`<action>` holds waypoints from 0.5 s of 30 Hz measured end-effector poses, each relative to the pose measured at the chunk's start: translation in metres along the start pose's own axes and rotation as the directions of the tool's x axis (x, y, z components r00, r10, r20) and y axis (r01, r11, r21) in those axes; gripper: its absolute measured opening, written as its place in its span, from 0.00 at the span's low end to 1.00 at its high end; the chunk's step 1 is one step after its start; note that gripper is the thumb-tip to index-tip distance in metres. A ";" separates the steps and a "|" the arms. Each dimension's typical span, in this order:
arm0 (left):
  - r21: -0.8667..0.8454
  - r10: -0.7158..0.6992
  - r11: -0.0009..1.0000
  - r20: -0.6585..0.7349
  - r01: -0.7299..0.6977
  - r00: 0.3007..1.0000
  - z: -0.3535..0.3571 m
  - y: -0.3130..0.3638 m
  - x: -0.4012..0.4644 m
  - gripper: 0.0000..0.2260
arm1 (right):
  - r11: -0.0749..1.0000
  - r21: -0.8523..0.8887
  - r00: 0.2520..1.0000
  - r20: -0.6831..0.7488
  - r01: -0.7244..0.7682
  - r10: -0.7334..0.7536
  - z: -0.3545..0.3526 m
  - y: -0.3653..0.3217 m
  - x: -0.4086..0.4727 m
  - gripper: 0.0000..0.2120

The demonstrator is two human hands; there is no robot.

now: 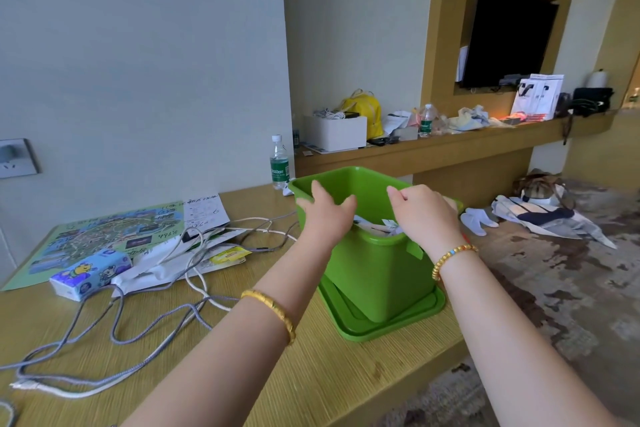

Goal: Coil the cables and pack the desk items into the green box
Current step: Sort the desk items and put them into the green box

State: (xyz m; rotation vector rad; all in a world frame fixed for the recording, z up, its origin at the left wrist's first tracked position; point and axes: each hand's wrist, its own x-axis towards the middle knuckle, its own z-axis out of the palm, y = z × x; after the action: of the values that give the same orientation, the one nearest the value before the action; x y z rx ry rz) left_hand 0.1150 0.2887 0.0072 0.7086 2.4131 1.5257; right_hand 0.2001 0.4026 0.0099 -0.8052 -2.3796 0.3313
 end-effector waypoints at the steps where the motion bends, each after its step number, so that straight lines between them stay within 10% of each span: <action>1: -0.125 -0.035 0.991 0.029 0.038 0.999 0.003 -0.003 -0.005 0.34 | 1.000 -0.002 1.000 -0.006 -0.008 0.008 0.001 0.000 -0.001 0.27; 8: -0.371 0.024 0.928 -0.001 -0.023 1.000 0.005 -0.017 -0.001 0.31 | 0.999 0.007 0.998 -0.058 -0.034 0.035 0.010 -0.010 -0.003 0.29; 15: -0.073 0.094 0.993 -0.030 -0.096 0.995 -0.019 -0.031 0.017 0.24 | 0.999 0.035 0.987 -0.155 -0.027 0.032 0.017 -0.030 -0.009 0.25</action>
State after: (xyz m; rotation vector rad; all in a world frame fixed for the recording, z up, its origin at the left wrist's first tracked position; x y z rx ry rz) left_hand 0.0835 0.2711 -0.0110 0.8032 2.3581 1.6622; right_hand 0.1812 0.3726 0.0050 -0.8208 -2.2131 0.3074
